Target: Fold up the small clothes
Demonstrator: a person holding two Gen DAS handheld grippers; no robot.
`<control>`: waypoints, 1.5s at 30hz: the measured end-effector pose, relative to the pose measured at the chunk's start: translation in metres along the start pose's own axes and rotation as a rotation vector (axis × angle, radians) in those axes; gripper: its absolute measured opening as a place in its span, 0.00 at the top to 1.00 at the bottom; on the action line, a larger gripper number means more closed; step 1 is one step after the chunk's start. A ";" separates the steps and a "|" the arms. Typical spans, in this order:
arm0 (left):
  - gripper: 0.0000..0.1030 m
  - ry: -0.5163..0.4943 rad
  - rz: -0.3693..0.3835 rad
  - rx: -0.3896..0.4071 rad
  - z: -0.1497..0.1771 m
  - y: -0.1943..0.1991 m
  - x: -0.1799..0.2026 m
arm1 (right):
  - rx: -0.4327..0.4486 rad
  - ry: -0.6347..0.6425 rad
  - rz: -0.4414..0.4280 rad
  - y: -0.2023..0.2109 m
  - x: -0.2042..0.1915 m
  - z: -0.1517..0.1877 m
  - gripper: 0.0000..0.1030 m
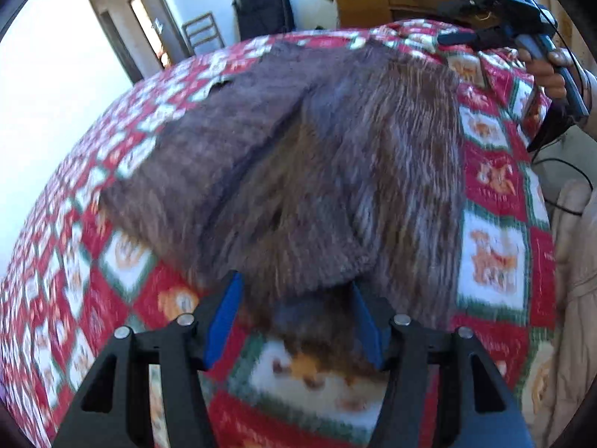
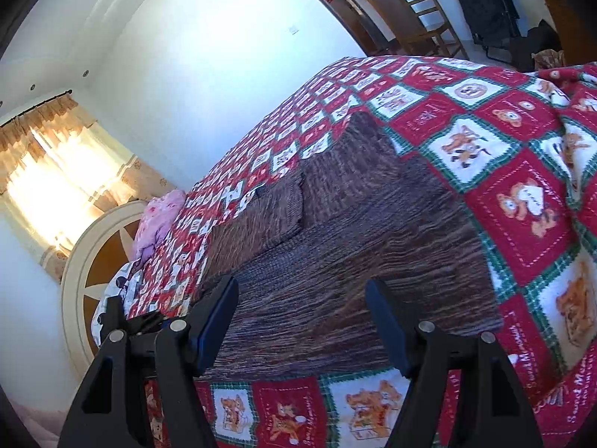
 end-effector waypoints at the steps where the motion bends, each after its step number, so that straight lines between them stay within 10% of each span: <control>1: 0.48 0.024 0.015 0.003 -0.005 -0.002 -0.002 | 0.004 0.006 0.005 0.002 -0.001 0.000 0.31; 5: 0.84 0.194 0.112 0.015 -0.015 -0.010 -0.016 | 0.035 -0.002 0.035 0.017 0.005 -0.002 0.31; 13: 0.84 0.492 0.246 0.109 -0.003 -0.013 -0.027 | 0.069 -0.015 0.154 0.026 0.034 -0.008 0.31; 22: 0.53 0.618 0.254 0.117 -0.014 -0.015 -0.028 | 0.028 0.121 0.343 0.005 0.060 -0.042 0.31; 32: 0.53 0.690 0.228 0.133 -0.016 -0.018 -0.031 | -0.093 0.213 0.382 -0.065 0.087 -0.072 0.31; 33: 0.58 0.687 0.212 0.128 -0.017 -0.019 -0.031 | -0.113 0.210 0.375 -0.073 0.091 -0.072 0.34; 35: 0.76 0.680 0.163 0.114 -0.015 -0.021 -0.033 | -0.109 0.228 0.379 -0.079 0.091 -0.070 0.87; 45: 0.95 0.779 0.160 0.207 -0.009 -0.002 -0.036 | 0.058 0.311 0.400 -0.033 0.039 -0.060 0.91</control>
Point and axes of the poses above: each gripper's, at about its wrist camera, not at the fingertips, and y roughly against the way its jaws point, x to its right, z to its underside, the point moved 8 cm from there along -y, roughly the way its jaws point, and after that the axes turned 5 degrees about -x, right-handed, at the moved point
